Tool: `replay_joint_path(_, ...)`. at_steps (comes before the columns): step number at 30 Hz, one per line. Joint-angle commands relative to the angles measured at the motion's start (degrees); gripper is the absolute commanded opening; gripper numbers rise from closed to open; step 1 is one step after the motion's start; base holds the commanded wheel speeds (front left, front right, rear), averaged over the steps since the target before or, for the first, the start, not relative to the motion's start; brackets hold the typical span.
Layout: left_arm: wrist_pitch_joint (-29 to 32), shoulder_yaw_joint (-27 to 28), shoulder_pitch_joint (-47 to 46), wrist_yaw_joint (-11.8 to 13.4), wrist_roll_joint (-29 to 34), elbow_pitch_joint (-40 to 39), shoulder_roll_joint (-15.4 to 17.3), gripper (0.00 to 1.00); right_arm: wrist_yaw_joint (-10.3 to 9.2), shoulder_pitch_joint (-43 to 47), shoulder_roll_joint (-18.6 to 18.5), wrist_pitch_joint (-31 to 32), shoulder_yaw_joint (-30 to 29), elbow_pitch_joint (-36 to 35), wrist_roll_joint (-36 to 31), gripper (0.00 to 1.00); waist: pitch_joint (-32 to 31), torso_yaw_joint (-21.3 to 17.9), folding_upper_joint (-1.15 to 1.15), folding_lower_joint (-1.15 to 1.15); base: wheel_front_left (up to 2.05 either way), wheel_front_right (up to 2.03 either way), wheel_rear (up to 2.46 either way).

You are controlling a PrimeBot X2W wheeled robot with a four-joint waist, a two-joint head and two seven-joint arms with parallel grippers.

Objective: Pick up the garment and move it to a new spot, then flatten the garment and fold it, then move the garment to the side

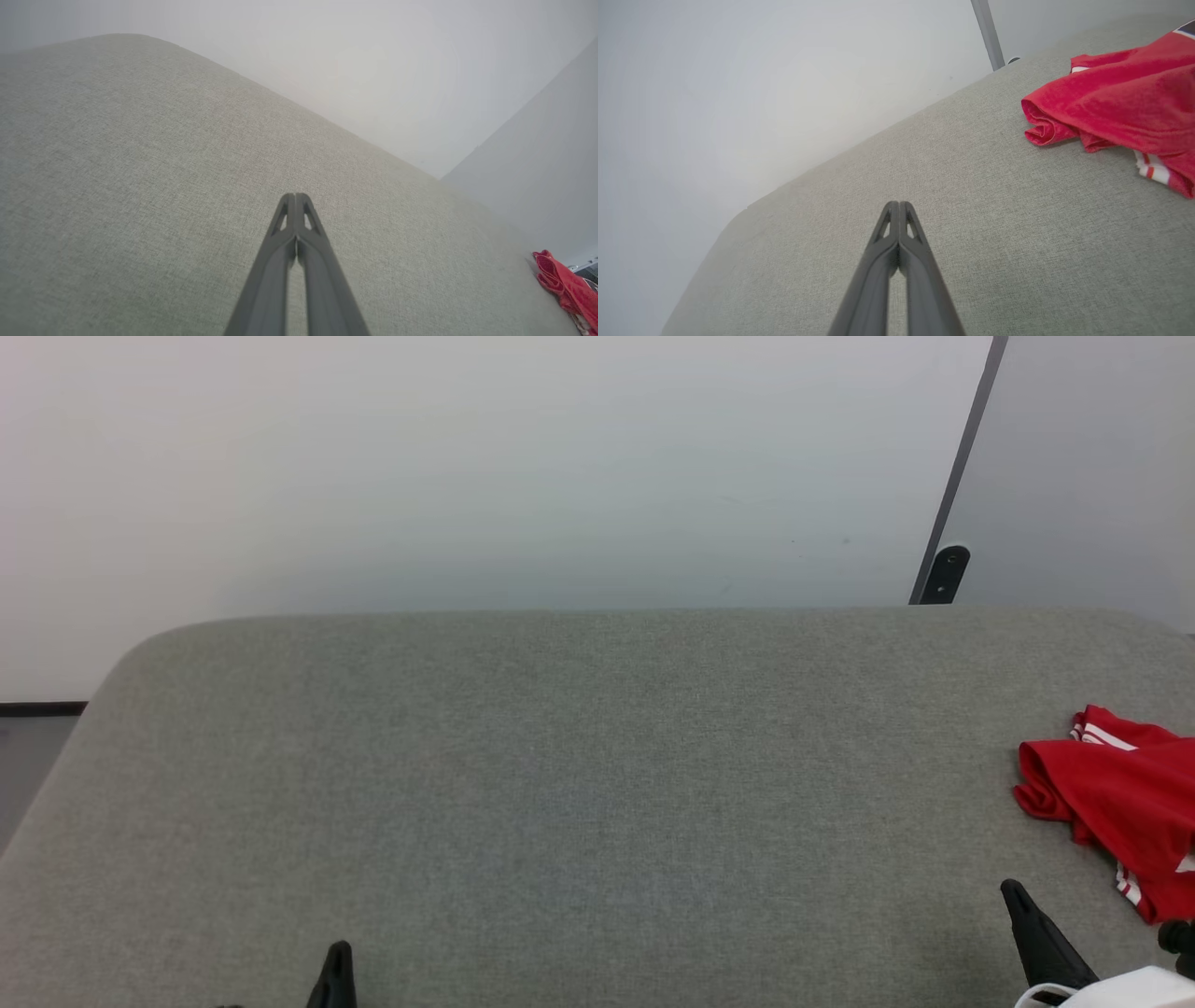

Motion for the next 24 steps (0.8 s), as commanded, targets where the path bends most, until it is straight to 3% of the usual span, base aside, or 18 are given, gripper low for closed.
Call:
replay_joint_path(1,0.5,0.46,-1.67,-0.45,-2.24,-0.45,0.11,0.0,-0.01,-1.72,-0.16,-0.42,-0.3,-0.28,2.26,0.0,0.06,0.04,0.0,0.0,0.0,0.0,0.0)
replay_joint_path(24,5.27,2.56,-6.54,-2.73,-20.8,2.01,-0.48,0.0,-0.02,-5.36,0.7,-1.3,-0.61,3.85,19.07,0.0,1.03,0.52,0.0,0.0,0.0,0.0,0.0)
